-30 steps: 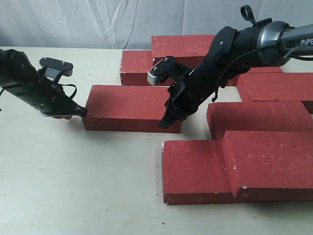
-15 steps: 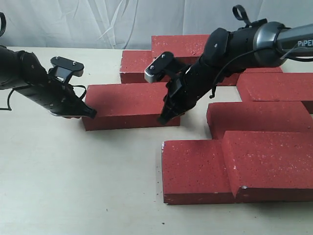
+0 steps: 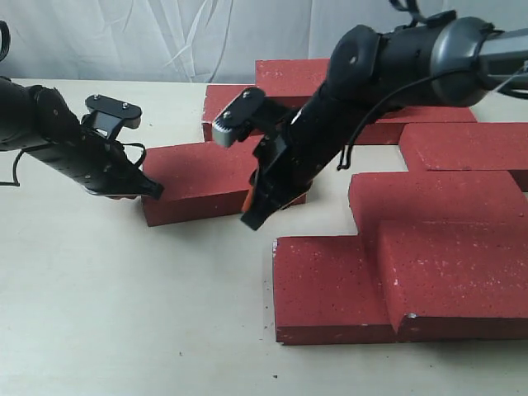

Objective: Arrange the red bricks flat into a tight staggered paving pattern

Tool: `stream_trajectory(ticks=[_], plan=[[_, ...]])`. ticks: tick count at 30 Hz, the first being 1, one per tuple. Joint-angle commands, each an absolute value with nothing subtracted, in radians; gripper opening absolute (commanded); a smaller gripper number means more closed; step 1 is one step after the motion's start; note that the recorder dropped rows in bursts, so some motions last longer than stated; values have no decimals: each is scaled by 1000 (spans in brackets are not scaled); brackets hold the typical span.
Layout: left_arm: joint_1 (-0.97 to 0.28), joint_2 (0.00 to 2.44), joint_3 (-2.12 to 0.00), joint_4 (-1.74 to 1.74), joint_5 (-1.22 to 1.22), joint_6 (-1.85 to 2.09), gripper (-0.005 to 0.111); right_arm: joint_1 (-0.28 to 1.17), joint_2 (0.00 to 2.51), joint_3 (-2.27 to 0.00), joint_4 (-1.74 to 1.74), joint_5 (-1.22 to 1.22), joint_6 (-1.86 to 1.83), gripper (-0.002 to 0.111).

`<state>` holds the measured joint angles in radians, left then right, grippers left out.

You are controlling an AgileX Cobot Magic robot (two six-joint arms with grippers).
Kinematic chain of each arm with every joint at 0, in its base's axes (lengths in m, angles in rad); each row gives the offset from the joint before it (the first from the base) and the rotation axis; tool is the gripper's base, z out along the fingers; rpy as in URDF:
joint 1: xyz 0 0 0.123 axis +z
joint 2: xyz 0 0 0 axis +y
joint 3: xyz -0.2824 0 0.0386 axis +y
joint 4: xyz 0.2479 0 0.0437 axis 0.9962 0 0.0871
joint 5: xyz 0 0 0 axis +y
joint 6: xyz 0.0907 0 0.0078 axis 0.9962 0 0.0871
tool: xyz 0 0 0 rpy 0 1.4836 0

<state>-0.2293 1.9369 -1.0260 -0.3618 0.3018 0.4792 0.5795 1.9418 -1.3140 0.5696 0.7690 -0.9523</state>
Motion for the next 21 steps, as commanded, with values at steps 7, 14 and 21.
stream_trajectory(ticks=[7,14,21], plan=[[-247,1934,-1032,-392,278,482,0,629,2041,-1314,542,533,-988,-1],[-262,1934,-1032,-411,211,482,0,629,2061,-1314,531,489,-960,-1],[-262,1965,-1032,-415,109,482,0,629,2098,-1314,523,346,-911,-1]])
